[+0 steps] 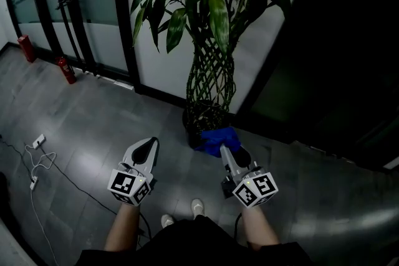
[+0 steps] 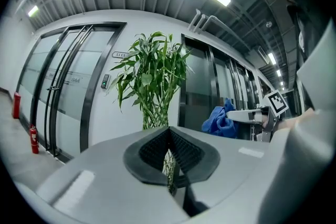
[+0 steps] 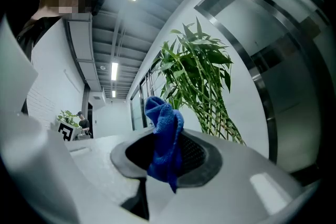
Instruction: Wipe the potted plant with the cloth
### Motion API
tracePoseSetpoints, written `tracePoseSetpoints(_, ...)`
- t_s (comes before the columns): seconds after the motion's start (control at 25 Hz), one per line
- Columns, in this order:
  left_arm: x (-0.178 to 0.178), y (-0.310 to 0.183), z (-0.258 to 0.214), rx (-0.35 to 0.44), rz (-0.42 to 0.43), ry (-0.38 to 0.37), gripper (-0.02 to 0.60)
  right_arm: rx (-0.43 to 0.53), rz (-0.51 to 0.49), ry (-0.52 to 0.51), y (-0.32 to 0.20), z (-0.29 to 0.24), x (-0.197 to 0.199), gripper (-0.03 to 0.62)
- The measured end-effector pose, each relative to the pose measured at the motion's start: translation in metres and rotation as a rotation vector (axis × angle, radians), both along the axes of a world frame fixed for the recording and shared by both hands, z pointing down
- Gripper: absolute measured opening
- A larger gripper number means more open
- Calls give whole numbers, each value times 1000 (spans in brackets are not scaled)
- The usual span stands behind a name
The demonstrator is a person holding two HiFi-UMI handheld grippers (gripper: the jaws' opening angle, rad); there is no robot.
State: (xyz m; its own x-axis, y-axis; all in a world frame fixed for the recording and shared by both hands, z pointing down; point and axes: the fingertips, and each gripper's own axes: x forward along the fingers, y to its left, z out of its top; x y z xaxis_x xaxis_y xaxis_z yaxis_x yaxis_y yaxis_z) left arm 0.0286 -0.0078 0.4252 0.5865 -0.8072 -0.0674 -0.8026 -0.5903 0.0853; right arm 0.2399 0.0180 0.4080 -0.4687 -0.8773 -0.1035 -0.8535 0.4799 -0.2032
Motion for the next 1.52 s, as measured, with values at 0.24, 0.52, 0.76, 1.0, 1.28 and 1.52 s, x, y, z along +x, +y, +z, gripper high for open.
tracePoseSetpoints(0.24,6,-4,-3,2,10,-15,6,14,1,8,-7,-5,7,104)
tracePoseSetpoints(0.52,8,-15,-9,38,7,-35,7,13,-1,22,-20,-7,10,104)
tracePoseSetpoints(0.76,13,-22,-12,27,12,-36,7,20,-4,17,-29,-7,15,104)
tracePoseSetpoints(1.0,16,-31,-13,35,10,-49,6,22,-35,6,-39,-7,10,104)
tracePoseSetpoints(1.28,14,-34,-9,28,11,-50,6,15,-77,-4,-51,1,3,104)
tracePoseSetpoints(1.52,3,-34,-1,2,-12,-68,6,-8,-115,-19,-61,15,-7,104)
